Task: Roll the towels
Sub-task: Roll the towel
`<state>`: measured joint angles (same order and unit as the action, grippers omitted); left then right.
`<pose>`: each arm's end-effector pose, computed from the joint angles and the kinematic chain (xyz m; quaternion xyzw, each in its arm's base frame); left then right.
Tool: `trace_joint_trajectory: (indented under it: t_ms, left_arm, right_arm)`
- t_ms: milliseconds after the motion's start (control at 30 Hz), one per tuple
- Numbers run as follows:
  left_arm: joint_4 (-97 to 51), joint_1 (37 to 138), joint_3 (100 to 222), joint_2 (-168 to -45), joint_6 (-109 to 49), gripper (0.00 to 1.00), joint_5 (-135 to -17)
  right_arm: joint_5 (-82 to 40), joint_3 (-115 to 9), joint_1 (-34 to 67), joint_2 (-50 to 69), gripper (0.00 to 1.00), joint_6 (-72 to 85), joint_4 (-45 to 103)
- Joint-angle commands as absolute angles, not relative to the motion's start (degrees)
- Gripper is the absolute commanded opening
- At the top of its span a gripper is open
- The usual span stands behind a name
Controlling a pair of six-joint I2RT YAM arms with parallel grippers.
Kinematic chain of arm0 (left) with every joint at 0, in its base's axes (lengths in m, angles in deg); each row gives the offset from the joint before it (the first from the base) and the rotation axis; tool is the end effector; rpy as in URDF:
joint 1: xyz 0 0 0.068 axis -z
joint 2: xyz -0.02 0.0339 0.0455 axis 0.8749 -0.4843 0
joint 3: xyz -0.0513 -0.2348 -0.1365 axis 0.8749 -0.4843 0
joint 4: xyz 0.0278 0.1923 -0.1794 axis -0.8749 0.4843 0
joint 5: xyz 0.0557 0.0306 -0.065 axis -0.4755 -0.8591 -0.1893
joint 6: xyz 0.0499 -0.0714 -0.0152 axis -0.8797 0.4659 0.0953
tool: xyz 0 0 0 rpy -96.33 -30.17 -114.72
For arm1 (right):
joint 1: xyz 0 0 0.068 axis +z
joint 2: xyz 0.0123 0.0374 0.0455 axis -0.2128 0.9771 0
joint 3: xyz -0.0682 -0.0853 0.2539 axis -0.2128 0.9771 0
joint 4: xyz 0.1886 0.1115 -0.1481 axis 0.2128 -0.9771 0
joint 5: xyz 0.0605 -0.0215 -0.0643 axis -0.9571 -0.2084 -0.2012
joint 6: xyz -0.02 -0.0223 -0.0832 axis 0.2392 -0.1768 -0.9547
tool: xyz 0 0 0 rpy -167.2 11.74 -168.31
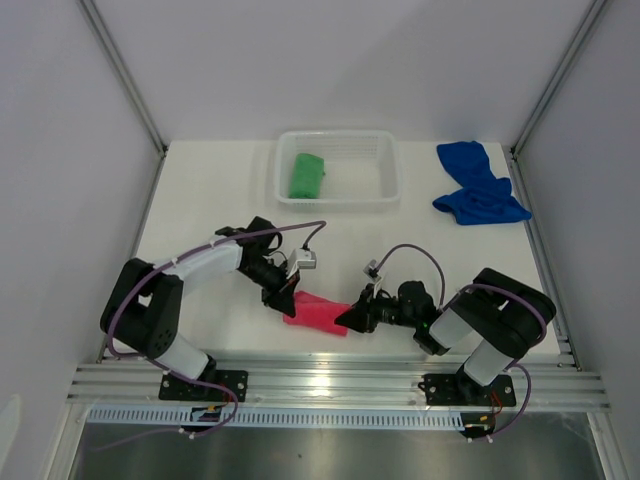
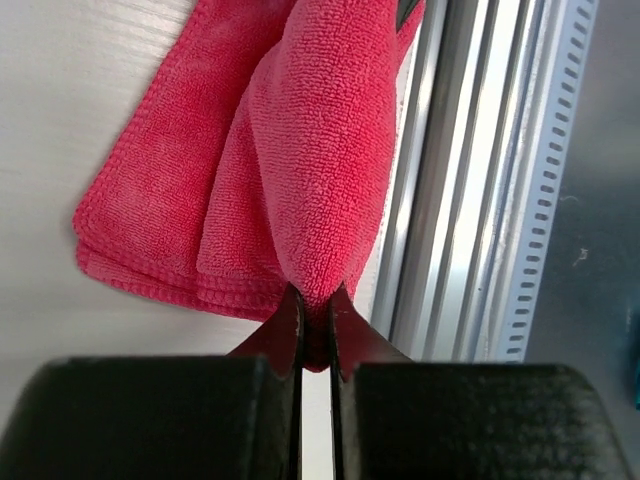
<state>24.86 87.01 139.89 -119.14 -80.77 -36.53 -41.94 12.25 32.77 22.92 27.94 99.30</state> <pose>0.2094 -0.1669 0.1519 0.5135 0.7544 -0.3960 0.1015 0.1593 0.2137 0.1043 -0.2620 0.7342 0.5144 0.3574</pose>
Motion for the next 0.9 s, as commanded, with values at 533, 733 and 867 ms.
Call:
trace_joint_trajectory:
  t_ms: [533,733,867]
  left_arm:
    - [25.71,85.12,141.42,-117.93,-75.22,0.42,-31.87]
    - [24.31,84.15,142.12,-117.83,-73.81,0.46,-33.89]
    - [21.14,84.15,143.88,-123.44,-70.03,0.25,-37.32]
  right_arm:
    - [-36.57,7.03,30.26,13.37,0.00,36.93,77.08]
    - [-40.69,7.46,26.13,15.73,0.00,38.51,78.12]
    - [-42.19,6.06,25.42,19.69,0.00,38.69,79.09]
